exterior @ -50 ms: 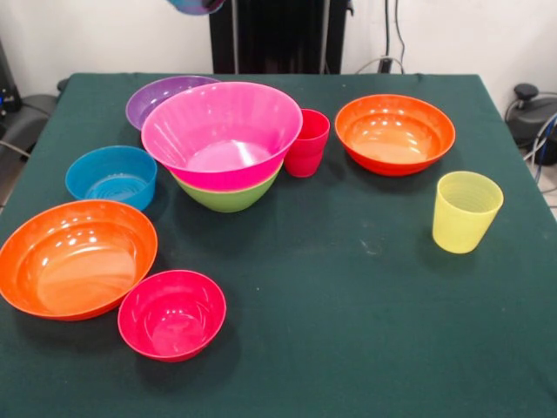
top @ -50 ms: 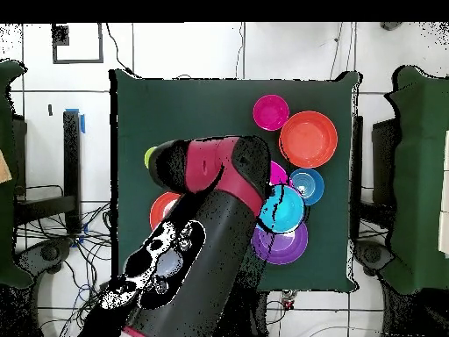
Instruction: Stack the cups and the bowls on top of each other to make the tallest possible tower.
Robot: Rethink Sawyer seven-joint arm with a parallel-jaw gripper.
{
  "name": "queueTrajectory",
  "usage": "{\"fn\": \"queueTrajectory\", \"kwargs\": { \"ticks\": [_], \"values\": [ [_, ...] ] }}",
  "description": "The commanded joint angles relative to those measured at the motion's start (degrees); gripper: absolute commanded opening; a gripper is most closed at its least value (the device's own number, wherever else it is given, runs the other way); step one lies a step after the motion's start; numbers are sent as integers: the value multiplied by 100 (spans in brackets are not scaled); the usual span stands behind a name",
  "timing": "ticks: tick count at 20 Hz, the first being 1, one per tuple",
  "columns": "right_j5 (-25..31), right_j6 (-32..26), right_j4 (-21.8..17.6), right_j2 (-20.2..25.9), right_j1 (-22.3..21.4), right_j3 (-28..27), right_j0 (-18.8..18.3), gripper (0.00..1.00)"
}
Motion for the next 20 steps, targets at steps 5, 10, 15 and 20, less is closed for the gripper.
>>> {"fn": "queueTrajectory", "kwargs": {
  "ticks": [5,10,15,20],
  "values": [
    [-604,-562,-322,982,478,29,-178,0],
    [-723,-498,-312,1003,533,14,-203,0],
    [-1002,-404,-251,1089,567,80,-240,0],
    [-1260,-281,-170,1223,673,43,-312,0]
  ]
}}
